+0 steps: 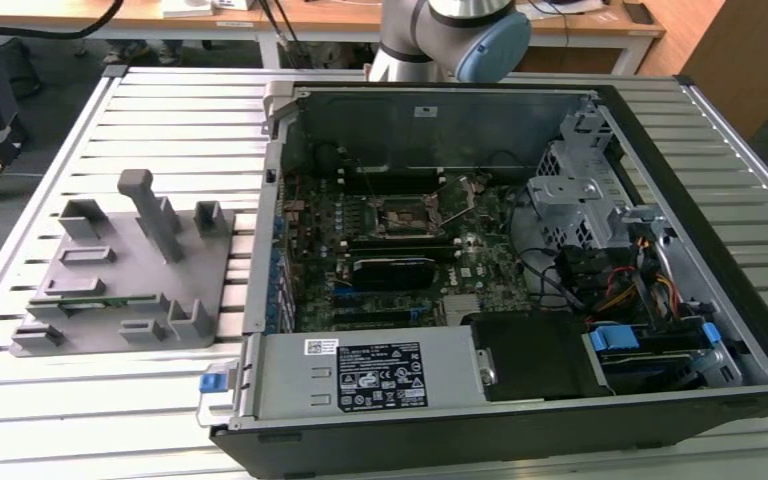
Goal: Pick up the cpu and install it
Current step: 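Pick up the cpu and move it towards the insertion slot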
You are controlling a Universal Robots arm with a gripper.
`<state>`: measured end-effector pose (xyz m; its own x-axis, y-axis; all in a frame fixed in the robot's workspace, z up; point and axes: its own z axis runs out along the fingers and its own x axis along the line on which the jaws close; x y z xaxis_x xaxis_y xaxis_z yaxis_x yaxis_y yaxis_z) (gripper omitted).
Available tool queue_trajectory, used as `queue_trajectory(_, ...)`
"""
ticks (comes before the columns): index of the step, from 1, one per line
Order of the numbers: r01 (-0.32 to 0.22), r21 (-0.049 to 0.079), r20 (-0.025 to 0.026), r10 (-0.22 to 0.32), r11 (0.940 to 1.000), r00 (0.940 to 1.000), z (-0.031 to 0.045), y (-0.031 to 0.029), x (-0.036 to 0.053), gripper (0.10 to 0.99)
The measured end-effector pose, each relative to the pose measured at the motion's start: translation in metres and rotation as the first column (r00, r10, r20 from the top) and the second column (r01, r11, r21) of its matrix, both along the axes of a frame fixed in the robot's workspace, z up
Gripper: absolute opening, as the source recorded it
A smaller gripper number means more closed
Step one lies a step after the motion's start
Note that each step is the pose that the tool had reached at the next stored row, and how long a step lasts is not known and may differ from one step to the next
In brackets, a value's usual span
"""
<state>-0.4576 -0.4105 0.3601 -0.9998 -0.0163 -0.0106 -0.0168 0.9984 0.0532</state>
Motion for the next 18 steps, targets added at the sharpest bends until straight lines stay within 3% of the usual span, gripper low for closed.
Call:
queue_trajectory(12,0.0,0.0,0.0001,0.0,1.0,1.0,0.0197,0.0006,-0.0001,0.525)
queue_trajectory(18,0.0,0.001,0.0002,0.0,1.0,1.0,0.0251,0.0007,0.001,0.525)
